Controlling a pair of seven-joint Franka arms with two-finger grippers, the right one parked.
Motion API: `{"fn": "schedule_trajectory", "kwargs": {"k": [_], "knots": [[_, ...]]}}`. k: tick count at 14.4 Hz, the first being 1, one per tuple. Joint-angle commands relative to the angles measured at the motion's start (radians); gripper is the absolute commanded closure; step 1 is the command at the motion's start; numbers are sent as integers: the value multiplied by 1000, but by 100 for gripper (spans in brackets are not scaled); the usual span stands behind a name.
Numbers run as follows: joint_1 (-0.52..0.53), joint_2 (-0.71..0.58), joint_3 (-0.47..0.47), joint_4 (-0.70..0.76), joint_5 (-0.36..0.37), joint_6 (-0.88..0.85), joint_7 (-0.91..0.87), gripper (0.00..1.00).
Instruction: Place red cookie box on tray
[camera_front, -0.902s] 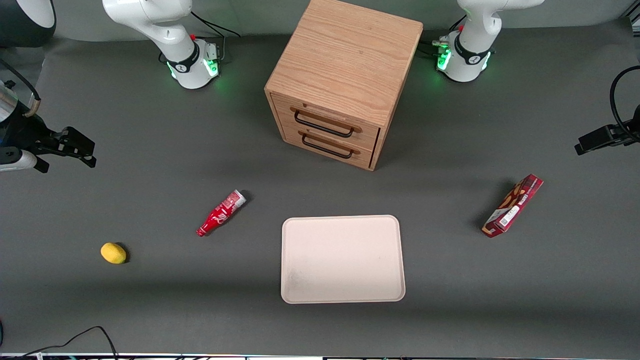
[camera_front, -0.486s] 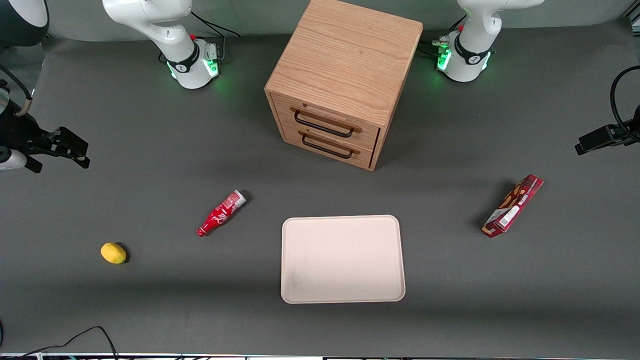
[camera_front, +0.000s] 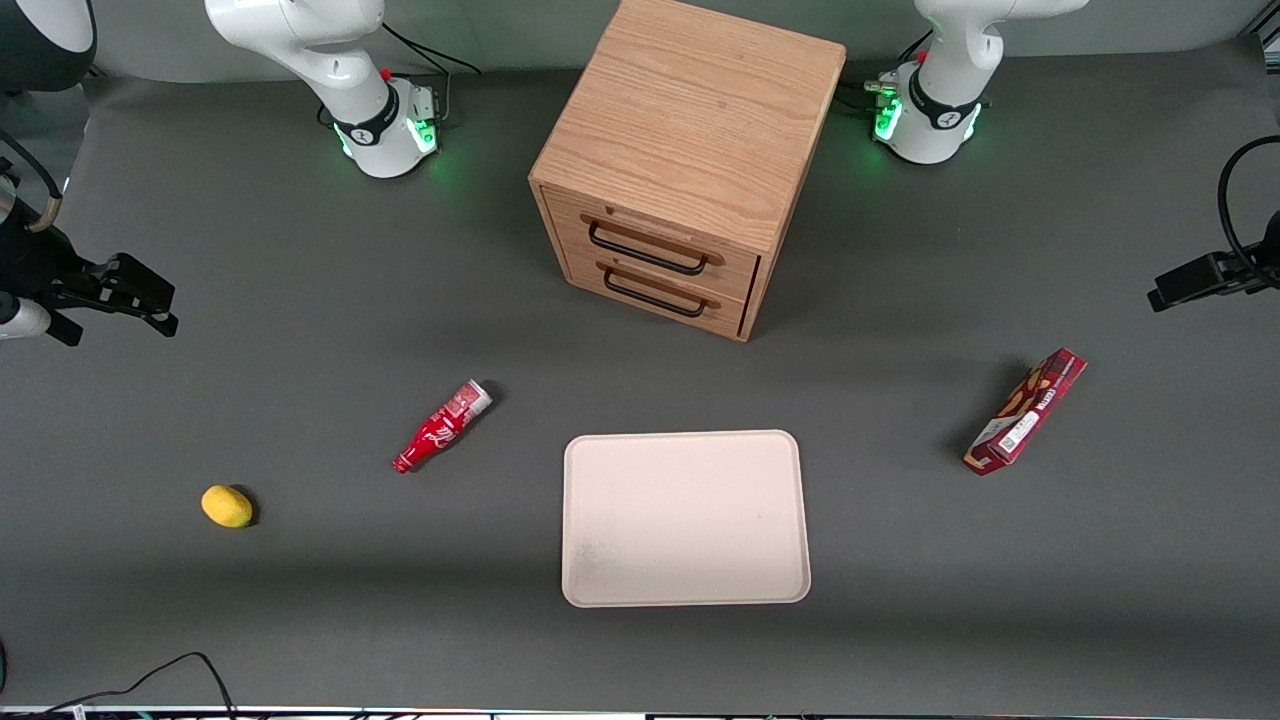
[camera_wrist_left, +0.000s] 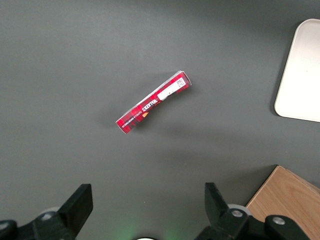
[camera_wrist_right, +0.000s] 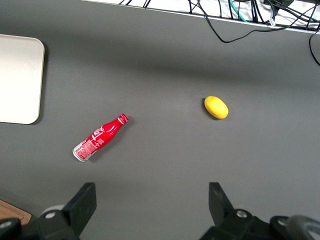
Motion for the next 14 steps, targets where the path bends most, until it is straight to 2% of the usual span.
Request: {"fn": "schedule_trajectory", "kwargs": {"k": [1, 3, 8, 14], "knots": [[-3, 17, 0, -18, 30, 24, 46, 0], [3, 46, 1, -20, 31, 48, 133, 0], [2, 142, 1, -33, 31, 139, 184, 0], [3, 153, 0, -229, 31, 376, 334, 0]]}}
